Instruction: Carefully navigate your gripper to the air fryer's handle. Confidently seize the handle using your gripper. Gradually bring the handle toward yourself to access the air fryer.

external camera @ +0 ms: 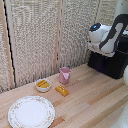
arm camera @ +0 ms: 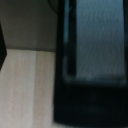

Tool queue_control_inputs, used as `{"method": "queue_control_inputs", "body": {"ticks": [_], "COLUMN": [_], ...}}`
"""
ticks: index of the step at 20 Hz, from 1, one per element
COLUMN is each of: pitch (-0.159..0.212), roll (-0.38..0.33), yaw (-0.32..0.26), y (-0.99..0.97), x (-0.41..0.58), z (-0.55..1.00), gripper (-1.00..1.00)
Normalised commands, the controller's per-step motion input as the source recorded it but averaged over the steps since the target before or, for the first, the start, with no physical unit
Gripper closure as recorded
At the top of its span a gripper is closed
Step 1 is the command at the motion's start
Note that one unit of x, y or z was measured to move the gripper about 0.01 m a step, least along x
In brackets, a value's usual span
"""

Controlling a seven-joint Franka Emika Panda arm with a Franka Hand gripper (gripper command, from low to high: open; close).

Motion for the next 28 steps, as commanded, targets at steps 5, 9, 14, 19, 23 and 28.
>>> {"method": "queue_control_inputs", "body": {"ticks": [5,9,14,19,23,28], "pitch": [0.014,0.007,0.002,0.085,0.224,0.169], "roll": [0.000,0.000,0.061,0.121,0.174,0.283], "yaw": [-0.013,-0.009,-0.037,-0.065,-0.127,-0.134], "y": [-0.05,0.00,-0.13,-0.03,0.25,0.29], "x": [0.002,0.038,0.023,0.089,0.114,0.000], "z": [-0.03,0.00,0.01,0.01,0.00,0.00], "gripper": [1.00,1.00,1.00,1.00,1.00,1.00]}}
